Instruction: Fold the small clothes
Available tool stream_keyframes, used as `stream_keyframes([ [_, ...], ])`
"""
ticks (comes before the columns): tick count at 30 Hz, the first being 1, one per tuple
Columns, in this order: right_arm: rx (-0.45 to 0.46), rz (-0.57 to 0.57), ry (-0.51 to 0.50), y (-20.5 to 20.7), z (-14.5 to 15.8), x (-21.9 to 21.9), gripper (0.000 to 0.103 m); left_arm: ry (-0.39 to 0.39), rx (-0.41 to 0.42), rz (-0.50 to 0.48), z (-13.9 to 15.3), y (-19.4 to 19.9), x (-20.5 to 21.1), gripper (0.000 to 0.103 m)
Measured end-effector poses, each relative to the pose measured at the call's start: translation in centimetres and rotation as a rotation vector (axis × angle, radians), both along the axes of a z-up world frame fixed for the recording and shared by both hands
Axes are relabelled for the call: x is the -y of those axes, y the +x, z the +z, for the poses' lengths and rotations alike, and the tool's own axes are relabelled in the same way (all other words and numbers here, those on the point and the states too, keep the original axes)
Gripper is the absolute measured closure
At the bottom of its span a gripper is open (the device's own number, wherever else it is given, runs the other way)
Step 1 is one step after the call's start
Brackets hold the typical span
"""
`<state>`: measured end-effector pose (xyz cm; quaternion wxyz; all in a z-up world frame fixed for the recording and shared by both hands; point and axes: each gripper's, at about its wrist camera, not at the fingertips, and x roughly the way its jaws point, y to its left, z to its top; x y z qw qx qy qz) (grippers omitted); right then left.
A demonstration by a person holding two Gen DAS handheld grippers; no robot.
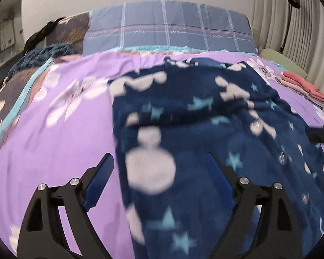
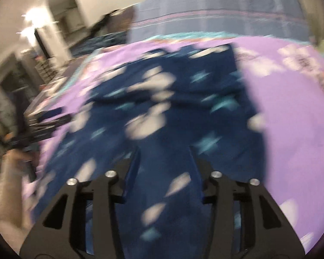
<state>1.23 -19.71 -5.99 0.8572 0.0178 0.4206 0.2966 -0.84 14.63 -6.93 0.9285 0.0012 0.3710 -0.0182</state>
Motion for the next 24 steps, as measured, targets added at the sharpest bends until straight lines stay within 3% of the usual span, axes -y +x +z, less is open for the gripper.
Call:
stream_keyframes([
  [4, -0.046, 0.093, -0.054, -4.1, -1.6, -2.1, 0.083, -0.005, -0.025, 0.044, -0.8, -2.8, -0.7, 0.016],
  [8, -0.106, 0.12, -0.106, -6.9, -4.7, -2.7, 0.085, -0.015, -0.025, 0.064, -0.7, -5.1, -1.1, 0.014],
  [12, 0.056, 0.11, -0.239, -9.8, -4.4, -4.0, 0.085, -0.022, -0.018, 0.083, -0.5, -6.8, -1.0, 0.013],
  [16, -0.013, 0.181, -0.062, -12.2, -2.3, -3.0, 0.085, -0.03, 0.015, 0.086, 0.2, -8.8, -1.0, 0.013],
  [19, -0.091, 0.225, 0.041, -13.2, -2.3, -2.4, 0.085, -0.038, 0.036, 0.105, 0.2, -10.4, -1.3, 0.01],
  [24, -0.181, 0.227, 0.057, -13.7, -5.4, -3.6, 0.085, -0.081, 0.005, 0.117, -1.2, -11.5, -1.5, 0.009],
])
